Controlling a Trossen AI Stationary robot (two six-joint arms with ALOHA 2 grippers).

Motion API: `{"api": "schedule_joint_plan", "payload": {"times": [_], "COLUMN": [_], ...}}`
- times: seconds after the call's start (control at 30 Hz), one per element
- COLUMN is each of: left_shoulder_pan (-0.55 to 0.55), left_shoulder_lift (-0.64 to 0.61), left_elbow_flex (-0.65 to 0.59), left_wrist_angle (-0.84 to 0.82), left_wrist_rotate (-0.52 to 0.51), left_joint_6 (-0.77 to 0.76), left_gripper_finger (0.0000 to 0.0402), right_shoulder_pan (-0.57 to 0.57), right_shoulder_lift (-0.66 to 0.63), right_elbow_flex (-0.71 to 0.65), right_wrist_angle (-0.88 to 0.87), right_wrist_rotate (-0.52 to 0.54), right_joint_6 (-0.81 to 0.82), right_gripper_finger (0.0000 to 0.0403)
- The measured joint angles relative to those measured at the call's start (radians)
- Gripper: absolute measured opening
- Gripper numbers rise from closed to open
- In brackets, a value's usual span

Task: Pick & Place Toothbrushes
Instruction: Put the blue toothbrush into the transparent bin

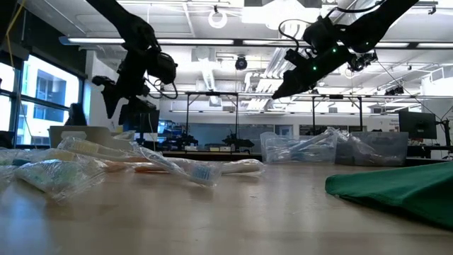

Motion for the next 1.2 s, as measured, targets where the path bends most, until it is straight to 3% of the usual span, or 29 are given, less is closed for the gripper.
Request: {"api": "schedule_joint_plan", "payload": {"times": [0.17,0.3,0.8,1.0,1.2], "left_shoulder_pan": [-0.061,-0.115,-0.288,-0.342,-0.389], "left_shoulder_lift": [-0.001,-0.002,-0.002,-0.002,-0.028], "left_elbow_flex": [0.0,0.0,0.0,0.0,0.0], "left_wrist_angle": [0.014,0.01,0.01,0.015,0.089], "left_wrist_rotate": [-0.085,-0.103,0.022,0.017,-0.015], "left_joint_6": [0.057,0.057,-0.011,-0.024,0.082], "left_gripper_finger": [0.0167,0.0141,0.0006,0.0003,0.0001], "right_shoulder_pan": [0.0,0.0,0.0,0.0,0.001], "right_shoulder_lift": [0.0,0.0,0.0,0.0,0.0], "right_elbow_flex": [0.0,0.0,0.0,0.0,0.0], "right_wrist_angle": [0.0,0.0,0.0,0.0,0.0], "right_wrist_rotate": [0.0,0.0,0.0,0.0,0.0], "right_joint_6": [0.0,0.0,0.0,0.0,0.001], "right_gripper_finger": [0.0254,0.0254,0.0254,0.0254,0.0254]}}
